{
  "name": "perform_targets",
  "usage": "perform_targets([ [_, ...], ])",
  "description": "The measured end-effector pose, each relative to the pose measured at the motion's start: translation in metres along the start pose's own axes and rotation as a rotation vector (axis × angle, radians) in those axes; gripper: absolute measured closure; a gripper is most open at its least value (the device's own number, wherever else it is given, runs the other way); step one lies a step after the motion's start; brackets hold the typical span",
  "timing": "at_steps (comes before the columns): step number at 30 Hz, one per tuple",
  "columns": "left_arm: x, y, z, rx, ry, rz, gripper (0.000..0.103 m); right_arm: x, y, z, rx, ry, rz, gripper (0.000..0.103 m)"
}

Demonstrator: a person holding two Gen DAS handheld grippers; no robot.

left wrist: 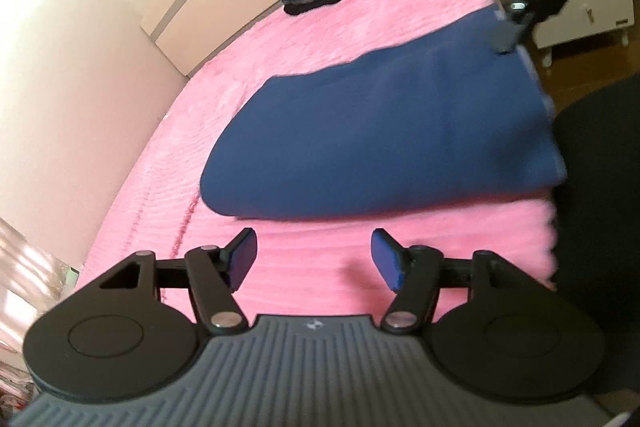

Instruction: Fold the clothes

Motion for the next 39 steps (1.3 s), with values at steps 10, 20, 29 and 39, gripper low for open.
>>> perform_targets([
  [10,-0.017,-0.025,-0.020,0.013,0.005,0.003,0.044,-0.046,-0.037,-0.133,-0.158,0.930,-0.194,0.028],
  [20,-0.037,-0.025,-0.048,0.068,0.019,-0.032,0.042,-0.084,-0.157,-0.111,-0.427,1.309,-0.428,0.028],
  [29,-0.034,-0.021,-0.047,0.079,-0.108,0.033,0.033,-0.073,-0.128,-0.108,-0.376,1.392,-0.491,0.079],
  [39,-0.002,-0.063,-0.011,0.124,-0.521,0.248,0.018,-0.023,-0.052,-0.121,-0.210,1.277,-0.510,0.082],
])
Point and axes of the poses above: each gripper's, at about its wrist camera, not at the fingertips, and y roughly against the way its jaws point, z to its right, x to its top, the point moved 10 cm from there along -y, roughly the way its jaws point, and after that the axes turned 12 degrees about x, right-handed, at the moved point
